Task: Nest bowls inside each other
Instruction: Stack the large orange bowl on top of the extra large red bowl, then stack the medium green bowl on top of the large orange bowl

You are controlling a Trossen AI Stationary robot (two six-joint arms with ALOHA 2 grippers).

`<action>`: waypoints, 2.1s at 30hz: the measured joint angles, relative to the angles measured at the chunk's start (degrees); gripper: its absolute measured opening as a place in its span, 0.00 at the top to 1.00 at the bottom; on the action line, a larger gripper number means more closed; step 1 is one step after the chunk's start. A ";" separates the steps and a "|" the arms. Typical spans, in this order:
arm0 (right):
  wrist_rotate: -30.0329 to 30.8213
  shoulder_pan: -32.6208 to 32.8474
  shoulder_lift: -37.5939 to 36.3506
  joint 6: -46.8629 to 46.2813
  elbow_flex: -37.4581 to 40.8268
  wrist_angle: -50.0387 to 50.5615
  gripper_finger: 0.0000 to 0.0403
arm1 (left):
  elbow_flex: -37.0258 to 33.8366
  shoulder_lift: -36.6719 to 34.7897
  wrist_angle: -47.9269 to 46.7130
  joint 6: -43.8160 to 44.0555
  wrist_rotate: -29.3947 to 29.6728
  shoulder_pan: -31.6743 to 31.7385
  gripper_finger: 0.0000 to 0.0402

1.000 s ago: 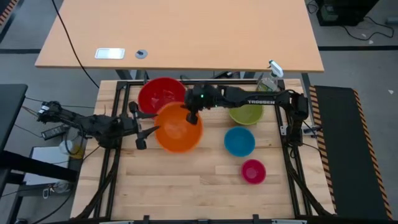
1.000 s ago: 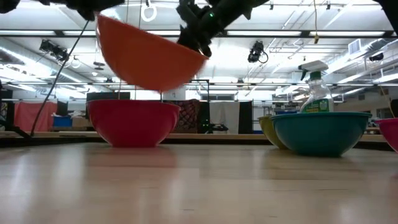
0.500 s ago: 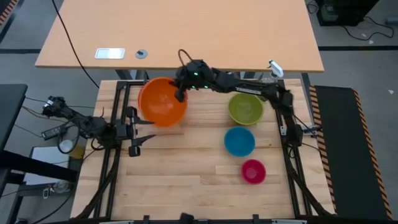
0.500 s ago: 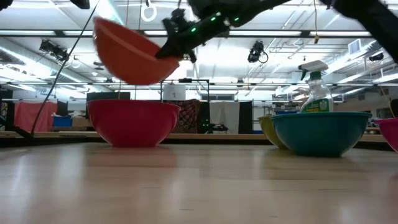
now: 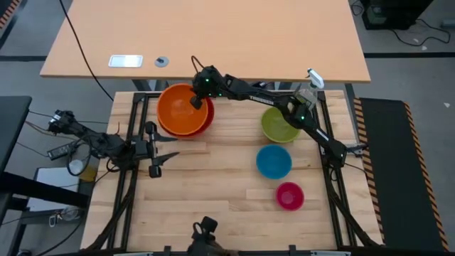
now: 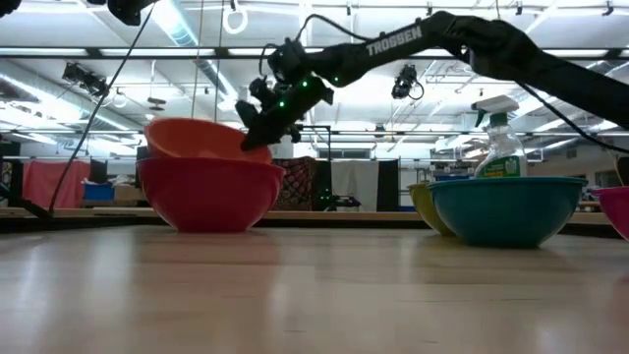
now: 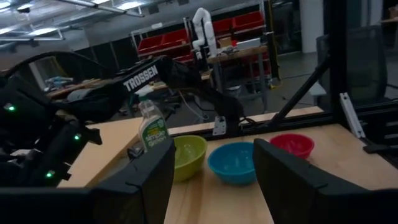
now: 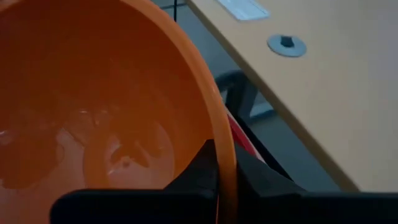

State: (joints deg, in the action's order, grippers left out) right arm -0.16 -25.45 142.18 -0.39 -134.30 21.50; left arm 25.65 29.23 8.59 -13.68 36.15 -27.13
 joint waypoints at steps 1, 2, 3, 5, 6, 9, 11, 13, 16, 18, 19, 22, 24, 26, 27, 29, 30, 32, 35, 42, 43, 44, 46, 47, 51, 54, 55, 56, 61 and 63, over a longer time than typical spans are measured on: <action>-0.07 -0.35 0.22 -0.14 0.00 0.54 0.93 | 0.00 0.00 -0.34 0.41 0.21 0.01 0.45; -0.28 -0.63 0.37 -0.24 0.00 1.78 0.93 | 0.00 0.00 -0.44 0.81 0.35 0.01 0.45; -0.57 -0.71 0.93 0.03 0.04 2.47 0.93 | 0.00 0.00 -0.54 1.16 0.52 0.01 0.45; -1.93 -1.13 1.27 -0.03 0.13 3.70 0.93 | 0.00 0.00 -0.71 1.63 0.94 0.01 0.45; -2.54 -1.23 1.41 -0.03 0.17 4.54 0.92 | 0.00 0.02 -0.73 1.65 1.18 0.01 0.45; -2.87 -0.91 1.27 0.34 0.15 5.20 0.88 | 0.00 0.00 -0.84 1.65 1.96 0.01 0.45; -3.45 -0.71 1.21 0.65 0.13 5.45 0.83 | 0.00 0.00 -0.91 2.00 2.16 0.02 0.45; -5.20 -0.52 1.21 1.37 0.11 5.74 0.75 | 0.00 0.00 -1.06 2.16 2.18 0.03 0.45; -6.84 -0.24 1.21 2.29 0.11 6.13 0.64 | 0.00 0.01 -1.65 2.50 2.19 0.03 0.45; -6.54 -0.07 0.82 2.97 0.11 6.83 0.57 | 0.00 0.00 -1.97 2.57 2.19 0.03 0.45; -5.04 -0.02 0.28 3.22 0.15 7.70 0.54 | 0.00 0.00 -2.04 2.58 2.19 0.03 0.45; 0.32 0.03 -2.62 4.34 0.16 9.12 0.48 | 0.00 0.00 -2.55 2.61 2.26 0.03 0.45; 2.01 -0.11 -4.95 4.66 0.04 10.82 0.45 | 0.00 0.00 -3.23 3.24 2.46 0.03 0.45; 2.82 -0.24 -6.80 4.65 -0.02 14.06 0.44 | 0.00 0.00 -4.27 4.76 2.91 0.03 0.45; 3.04 -0.24 -7.47 4.40 -0.02 16.26 0.44 | 0.00 0.00 -5.20 5.84 2.99 0.03 0.45; 3.17 0.29 -8.65 4.05 0.08 21.83 0.44 | 0.00 0.10 -7.17 8.39 3.01 0.06 0.45; 3.17 0.91 -9.22 4.26 0.11 25.06 0.44 | 0.00 0.37 -7.95 9.71 3.02 0.06 0.45; 3.54 2.73 -10.10 5.56 0.11 31.30 0.45 | 0.00 0.60 -9.86 11.57 3.09 0.06 0.45; 6.20 5.57 -10.35 6.82 0.10 39.90 0.47 | 0.00 1.54 -11.02 13.44 3.70 0.06 0.45; 14.57 12.09 -13.04 7.04 0.80 46.97 0.51 | 0.00 4.40 -12.53 17.68 3.90 0.06 0.45; 14.45 12.70 -14.07 6.95 1.86 46.61 0.52 | 0.00 4.84 -12.70 18.34 3.92 0.06 0.45; 14.15 13.23 -14.98 6.66 3.23 46.62 0.52 | 0.00 5.25 -13.01 18.89 3.92 0.06 0.45; 14.85 13.96 -17.16 5.45 7.40 46.38 0.53 | 0.00 5.99 -13.95 20.42 3.92 0.06 0.45; 16.03 14.22 -18.63 4.91 10.32 45.86 0.53 | 0.00 6.37 -14.23 21.27 3.94 0.06 0.45; 18.93 14.27 -28.30 2.72 27.14 37.22 0.54 | 0.00 7.89 -14.89 23.40 3.96 0.06 0.45; 18.79 14.23 -36.80 -0.10 42.04 27.84 0.54 | 0.00 8.68 -14.70 24.20 3.97 0.06 0.45; 18.80 14.25 -39.44 -1.30 46.67 25.51 0.54 | 0.00 8.77 -14.49 24.21 4.08 0.06 0.45; 18.78 14.35 -42.15 -2.73 51.10 23.22 0.54 | 0.00 8.79 -14.37 24.21 4.12 0.06 0.45; 19.93 14.58 -54.35 -11.51 68.38 18.36 0.54 | 0.00 8.76 -12.27 24.64 4.35 0.06 0.45; 20.50 14.90 -57.83 -13.50 73.25 18.79 0.54 | 0.00 8.74 -12.04 24.62 4.43 0.06 0.45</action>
State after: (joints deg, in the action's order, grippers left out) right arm 20.34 -10.55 84.35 -13.89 -61.05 40.29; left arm 25.65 37.98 -3.46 10.94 40.58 -27.07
